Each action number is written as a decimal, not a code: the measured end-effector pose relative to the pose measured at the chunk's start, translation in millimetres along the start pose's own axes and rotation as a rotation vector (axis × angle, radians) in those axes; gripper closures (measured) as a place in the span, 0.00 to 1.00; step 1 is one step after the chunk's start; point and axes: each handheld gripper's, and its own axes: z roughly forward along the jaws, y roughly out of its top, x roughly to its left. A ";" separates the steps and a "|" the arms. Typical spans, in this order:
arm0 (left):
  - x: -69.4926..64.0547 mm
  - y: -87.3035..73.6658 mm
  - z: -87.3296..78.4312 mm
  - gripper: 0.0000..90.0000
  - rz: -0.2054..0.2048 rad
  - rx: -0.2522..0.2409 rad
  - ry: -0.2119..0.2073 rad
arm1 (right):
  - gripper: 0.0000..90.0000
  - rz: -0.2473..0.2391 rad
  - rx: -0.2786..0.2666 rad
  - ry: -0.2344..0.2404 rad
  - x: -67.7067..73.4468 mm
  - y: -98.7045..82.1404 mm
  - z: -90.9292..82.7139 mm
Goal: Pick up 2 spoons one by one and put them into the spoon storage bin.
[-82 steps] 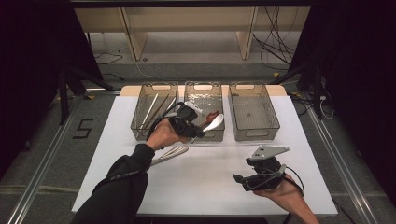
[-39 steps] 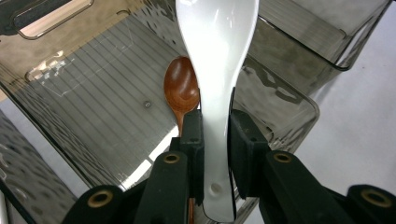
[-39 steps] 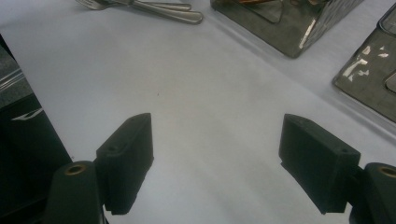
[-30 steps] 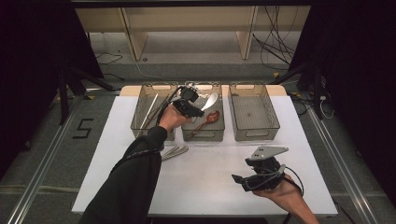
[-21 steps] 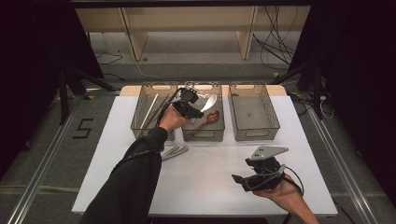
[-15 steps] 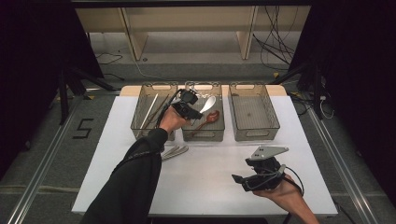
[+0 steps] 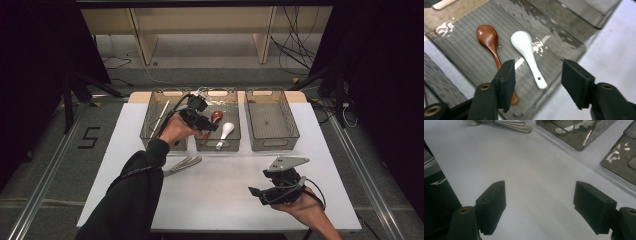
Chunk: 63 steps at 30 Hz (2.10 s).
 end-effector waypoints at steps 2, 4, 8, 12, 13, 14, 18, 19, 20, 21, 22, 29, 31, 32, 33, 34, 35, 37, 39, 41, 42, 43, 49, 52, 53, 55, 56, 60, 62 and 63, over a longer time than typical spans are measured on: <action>-0.9 -5.7 -9.8 0.44 -0.001 0.000 0.000 | 0.30 0.000 -0.001 0.001 0.0 0.0 -0.2; -1.6 -12.4 -19.6 0.42 0.006 0.000 -0.007 | 0.30 0.003 0.002 -0.001 -0.2 -0.1 0.3; -5.3 -29.9 -34.0 0.39 0.042 0.019 -0.013 | 0.30 0.003 -0.001 -0.002 0.0 0.2 0.1; -5.9 -47.6 -42.5 0.36 0.060 0.023 -0.017 | 0.30 0.002 0.002 -0.002 0.3 0.0 1.1; -6.0 -52.3 -43.7 0.36 0.068 0.016 -0.020 | 0.30 0.002 0.002 -0.001 0.5 0.1 0.9; -5.9 -56.9 -44.8 0.36 0.076 0.015 -0.017 | 0.30 0.001 0.001 -0.002 0.7 0.1 0.9; -5.0 -70.9 -45.4 0.34 0.091 0.048 -0.002 | 0.30 0.002 0.004 -0.003 0.5 0.0 1.5; -4.9 -73.3 -46.6 0.34 0.097 0.050 0.003 | 0.30 0.002 0.004 -0.003 0.7 0.0 1.4; -4.9 -75.3 -47.5 0.33 0.103 0.054 -0.004 | 0.30 0.000 0.004 -0.003 0.8 0.0 0.9; -5.5 -77.4 -48.1 0.33 0.109 0.054 -0.005 | 0.30 0.000 0.001 -0.001 0.7 -0.1 0.7; -5.5 -79.1 -49.1 0.33 0.120 0.062 0.001 | 0.30 0.002 0.001 -0.003 0.2 -0.1 1.0; -3.8 -93.6 -50.6 0.29 0.136 0.095 -0.009 | 0.30 0.003 0.005 -0.006 0.0 -0.7 0.3; -1.9 -97.2 -50.3 0.28 0.134 0.105 -0.009 | 0.30 0.000 0.004 -0.004 0.5 -0.6 0.6; -1.1 -99.0 -50.0 0.28 0.136 0.107 -0.007 | 0.30 0.001 0.004 -0.004 0.5 -0.4 0.8; -0.6 -100.8 -49.7 0.27 0.136 0.111 -0.005 | 0.30 0.000 0.004 -0.005 0.2 -0.4 1.0; 0.0 -102.3 -49.4 0.27 0.141 0.118 -0.004 | 0.30 0.001 0.005 -0.004 0.0 -0.5 1.2; 0.2 -103.9 -48.9 0.26 0.143 0.123 0.001 | 0.30 0.003 0.005 -0.005 -0.3 -0.6 1.1; 0.3 -106.9 -48.1 0.26 0.150 0.133 0.011 | 0.30 0.005 0.004 -0.003 -0.9 -0.9 1.0; 0.1 -109.4 -47.3 0.25 0.154 0.140 0.011 | 0.30 0.005 0.004 -0.004 -1.0 -1.1 0.8; -0.1 -111.6 -47.0 0.24 0.155 0.155 0.008 | 0.30 0.004 0.003 -0.005 -0.9 -1.1 0.7; -0.5 -112.7 -46.7 0.24 0.153 0.155 0.006 | 0.30 0.003 0.003 -0.004 -0.7 -1.1 0.6; -0.4 -113.6 -46.7 0.23 0.157 0.162 0.008 | 0.30 0.002 0.003 -0.005 -0.6 -1.1 0.7; 1.3 -118.2 -47.4 0.20 0.164 0.186 0.023 | 0.30 0.003 0.006 -0.003 -1.5 -1.9 1.4; 2.6 -120.5 -47.9 0.20 0.166 0.200 0.027 | 0.30 0.005 0.006 -0.002 -2.1 -2.1 1.4; 3.3 -121.3 -48.1 0.20 0.166 0.205 0.026 | 0.30 0.005 0.006 -0.002 -2.1 -2.1 1.4; 4.4 -122.9 -47.9 0.19 0.172 0.218 0.032 | 0.30 0.006 0.005 -0.003 -2.0 -2.0 1.1; 4.9 -123.6 -48.1 0.20 0.176 0.230 0.035 | 0.30 0.006 0.004 -0.003 -1.9 -1.9 0.9; 6.6 -127.2 -48.2 0.19 0.186 0.254 0.039 | 0.30 0.004 0.004 -0.003 -1.3 -1.8 0.9; 7.7 -128.6 -48.3 0.19 0.186 0.263 0.044 | 0.30 0.002 0.005 -0.003 -1.3 -1.9 1.1; 8.3 -129.2 -48.4 0.20 0.185 0.265 0.043 | 0.30 0.004 0.005 -0.004 -1.5 -1.9 1.0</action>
